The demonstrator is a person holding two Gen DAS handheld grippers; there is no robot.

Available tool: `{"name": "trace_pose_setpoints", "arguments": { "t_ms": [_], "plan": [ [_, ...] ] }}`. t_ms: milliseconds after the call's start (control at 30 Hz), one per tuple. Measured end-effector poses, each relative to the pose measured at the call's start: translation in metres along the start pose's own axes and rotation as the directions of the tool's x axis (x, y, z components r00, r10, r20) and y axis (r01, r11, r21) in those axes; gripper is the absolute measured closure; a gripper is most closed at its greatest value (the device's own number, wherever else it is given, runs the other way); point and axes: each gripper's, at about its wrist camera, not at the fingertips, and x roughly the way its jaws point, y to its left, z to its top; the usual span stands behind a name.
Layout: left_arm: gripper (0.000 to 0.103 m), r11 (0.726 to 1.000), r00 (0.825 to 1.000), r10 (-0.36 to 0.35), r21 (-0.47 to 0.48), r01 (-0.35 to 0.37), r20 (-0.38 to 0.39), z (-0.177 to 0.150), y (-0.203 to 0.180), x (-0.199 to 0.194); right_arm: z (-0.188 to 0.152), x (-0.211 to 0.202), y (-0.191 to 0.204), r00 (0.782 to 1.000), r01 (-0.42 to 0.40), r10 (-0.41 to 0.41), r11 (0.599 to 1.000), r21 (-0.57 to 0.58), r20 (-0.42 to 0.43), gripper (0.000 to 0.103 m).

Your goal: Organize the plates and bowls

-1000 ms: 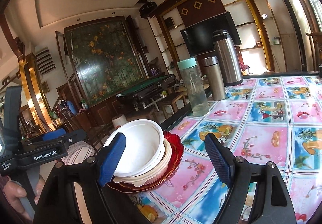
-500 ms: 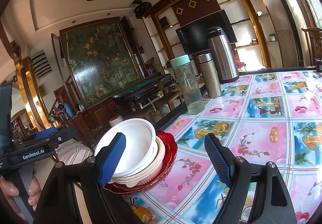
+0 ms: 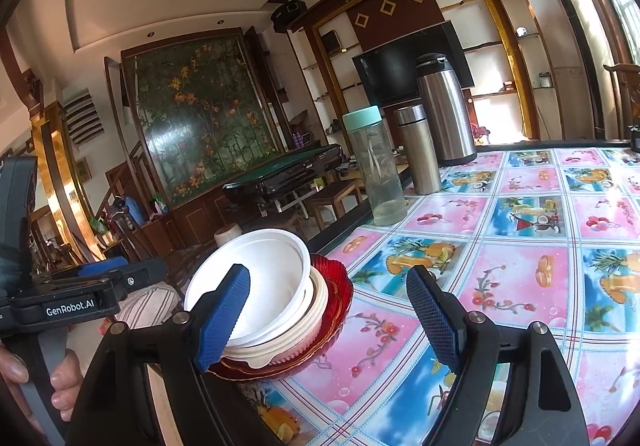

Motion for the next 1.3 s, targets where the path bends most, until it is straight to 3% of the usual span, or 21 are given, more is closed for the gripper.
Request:
{"name": "trace_pose_setpoints", "arguments": {
  "t_ms": [233, 500, 667, 800, 1300],
  "plan": [
    [0.018, 0.999, 1.000, 0.007, -0.034, -0.008, -0.007, -0.002, 0.005, 0.002, 0.004, -0.001, 0.002, 1.000, -0.018, 0.018, 0.999, 0.028, 0.010, 0.020],
    [0.018, 0.997, 1.000, 0.015, -0.081, -0.014, 0.014, -0.003, 0.016, -0.002, 0.011, 0.004, 0.031, 1.000, 0.000, 0.000, 1.000, -0.005, 0.021, 0.020],
    [0.018, 0.994, 1.000, 0.024, -0.105, -0.024, 0.007, -0.003, 0.024, 0.001, 0.017, 0.013, 0.039, 0.999, 0.042, -0.042, 0.999, 0.012, -0.005, 0.020],
    [0.018, 0.990, 0.999, 0.036, -0.137, -0.036, -0.001, -0.006, 0.032, 0.002, 0.020, 0.019, 0.038, 0.999, 0.031, -0.029, 0.998, 0.053, -0.029, 0.020],
    [0.018, 0.984, 0.999, 0.055, -0.168, -0.054, -0.001, -0.011, 0.046, 0.003, 0.013, 0.027, 0.066, 0.998, 0.017, -0.018, 1.000, -0.011, -0.059, 0.020]
  ]
}}
